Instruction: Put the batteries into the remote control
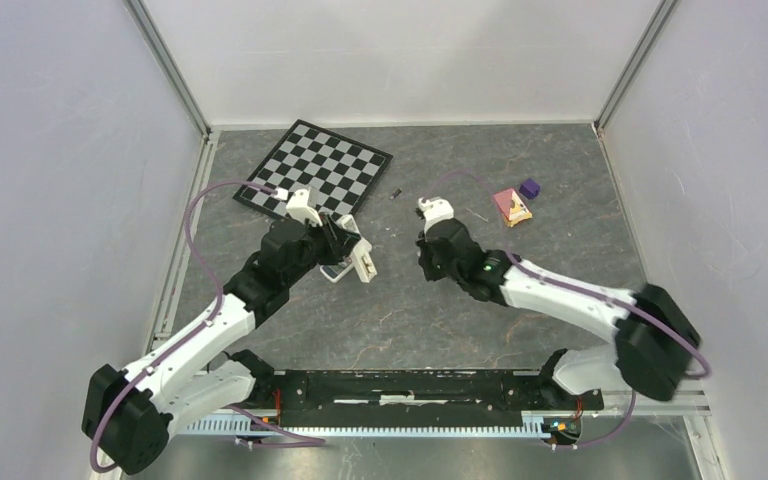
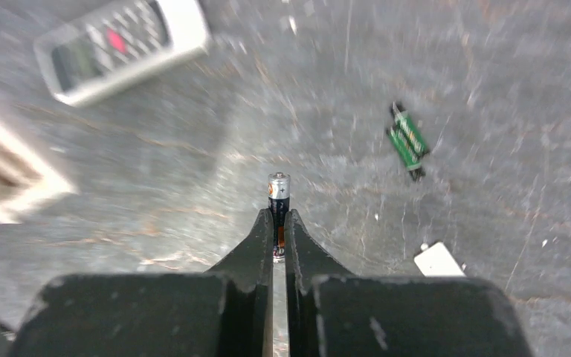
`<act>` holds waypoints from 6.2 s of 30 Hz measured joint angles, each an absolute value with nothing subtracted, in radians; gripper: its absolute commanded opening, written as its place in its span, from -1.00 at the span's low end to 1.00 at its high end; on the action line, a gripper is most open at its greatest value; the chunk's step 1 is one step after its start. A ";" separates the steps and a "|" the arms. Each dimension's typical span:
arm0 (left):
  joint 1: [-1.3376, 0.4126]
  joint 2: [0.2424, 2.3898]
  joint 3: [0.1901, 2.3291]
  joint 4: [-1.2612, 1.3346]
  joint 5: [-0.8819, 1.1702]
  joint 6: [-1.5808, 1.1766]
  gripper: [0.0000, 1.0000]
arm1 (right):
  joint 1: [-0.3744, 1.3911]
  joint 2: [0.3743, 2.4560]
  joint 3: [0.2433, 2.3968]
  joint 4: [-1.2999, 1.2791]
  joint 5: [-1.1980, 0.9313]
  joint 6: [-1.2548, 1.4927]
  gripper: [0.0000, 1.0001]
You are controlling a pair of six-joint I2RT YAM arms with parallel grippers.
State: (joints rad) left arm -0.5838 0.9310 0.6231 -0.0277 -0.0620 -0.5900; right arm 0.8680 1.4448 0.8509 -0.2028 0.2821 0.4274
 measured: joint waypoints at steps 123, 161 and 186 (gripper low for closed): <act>-0.558 1.142 0.676 0.637 0.378 -1.073 -0.96 | 0.862 0.810 0.625 0.086 0.089 1.069 0.96; -0.558 1.126 0.714 0.721 0.408 -1.066 -0.96 | 0.855 0.979 0.693 0.345 0.142 1.271 0.48; -0.551 1.126 0.774 0.581 0.398 -1.209 -0.96 | 0.829 0.971 0.656 0.425 0.060 1.272 0.72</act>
State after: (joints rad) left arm -0.5514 1.1259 0.7738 0.5808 0.3985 -1.2091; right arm 0.8291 0.9710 0.6556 0.4248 0.0601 1.2724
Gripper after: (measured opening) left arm 0.285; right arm 0.544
